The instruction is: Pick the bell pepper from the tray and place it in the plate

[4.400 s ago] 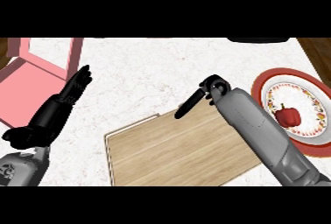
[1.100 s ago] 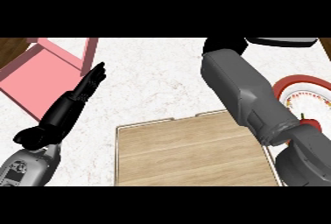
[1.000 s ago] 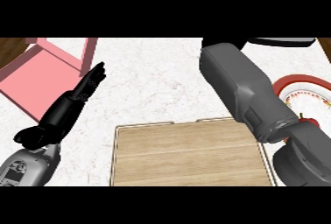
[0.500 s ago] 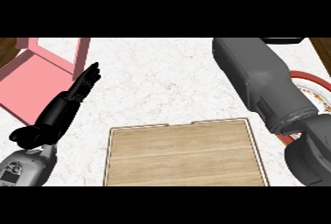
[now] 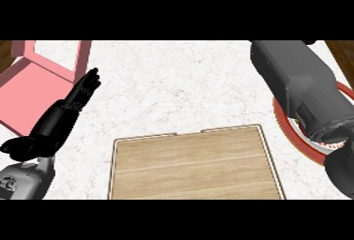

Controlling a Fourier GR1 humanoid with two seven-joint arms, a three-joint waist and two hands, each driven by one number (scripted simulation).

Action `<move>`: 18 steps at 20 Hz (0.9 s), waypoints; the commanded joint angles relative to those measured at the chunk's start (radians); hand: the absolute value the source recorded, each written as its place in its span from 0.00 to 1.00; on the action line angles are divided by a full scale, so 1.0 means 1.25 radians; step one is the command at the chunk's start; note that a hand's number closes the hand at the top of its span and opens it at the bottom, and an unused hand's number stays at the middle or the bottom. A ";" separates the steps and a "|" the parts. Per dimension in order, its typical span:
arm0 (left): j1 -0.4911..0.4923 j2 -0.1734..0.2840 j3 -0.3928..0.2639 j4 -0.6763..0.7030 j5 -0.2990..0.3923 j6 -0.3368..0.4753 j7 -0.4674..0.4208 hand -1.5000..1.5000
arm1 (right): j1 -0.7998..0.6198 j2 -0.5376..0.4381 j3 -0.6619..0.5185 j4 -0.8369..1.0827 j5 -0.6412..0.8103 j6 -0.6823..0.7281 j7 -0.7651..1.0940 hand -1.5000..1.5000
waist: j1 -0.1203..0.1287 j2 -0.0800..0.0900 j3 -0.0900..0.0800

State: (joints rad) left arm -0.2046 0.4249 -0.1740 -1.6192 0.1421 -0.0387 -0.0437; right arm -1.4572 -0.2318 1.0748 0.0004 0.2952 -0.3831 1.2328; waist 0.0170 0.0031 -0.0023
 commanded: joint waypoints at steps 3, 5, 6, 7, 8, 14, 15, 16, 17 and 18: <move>0.008 0.000 0.004 0.004 -0.016 0.007 -0.006 0.50 | 0.034 -0.050 0.009 0.000 0.018 -0.164 0.194 1.00 | -0.010 -0.002 0.002; 0.028 0.010 0.017 -0.010 0.002 -0.005 -0.007 0.50 | 0.086 -0.044 0.026 0.000 0.038 -0.184 0.203 1.00 | -0.016 -0.008 0.001; 0.008 0.004 0.027 -0.005 0.010 -0.003 -0.003 0.50 | 0.085 -0.078 0.023 0.000 0.037 -0.179 0.193 1.00 | -0.012 -0.001 0.001; 0.007 0.005 0.017 -0.004 0.001 -0.007 0.001 0.50 | 0.098 -0.081 0.031 0.000 0.048 -0.180 0.194 1.00 | -0.010 0.001 0.002; 0.016 0.013 0.036 0.014 0.017 -0.018 -0.006 0.50 | 0.109 -0.074 0.027 0.000 0.045 -0.205 0.192 1.00 | -0.024 -0.006 0.001; 0.040 -0.017 -0.001 -0.037 -0.029 0.014 -0.008 0.50 | 0.196 -0.126 -0.028 0.000 0.004 -0.191 0.131 1.00 | -0.015 -0.006 0.002; 0.026 0.011 0.036 -0.011 0.004 -0.013 0.004 0.50 | 0.194 -0.130 -0.054 0.000 -0.023 -0.226 0.131 1.00 | -0.023 -0.008 0.002; 0.023 -0.006 0.019 -0.002 -0.019 0.002 -0.012 0.50 | 0.229 -0.122 -0.078 0.000 -0.045 -0.244 0.114 1.00 | -0.029 -0.006 0.002; 0.033 0.001 0.018 -0.004 -0.017 -0.005 -0.005 0.50 | 0.231 -0.141 -0.100 0.000 -0.067 -0.235 0.128 1.00 | -0.024 -0.004 0.002; 0.006 -0.011 0.022 0.001 -0.011 0.004 0.011 0.50 | 0.260 -0.162 -0.115 0.000 -0.081 -0.246 0.105 1.00 | -0.036 -0.004 0.003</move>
State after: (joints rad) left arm -0.1798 0.4214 -0.1490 -1.6252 0.1277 -0.0392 -0.0444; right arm -1.1963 -0.4015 0.9993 0.0004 0.2565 -0.5984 1.1931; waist -0.0142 -0.0034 0.0002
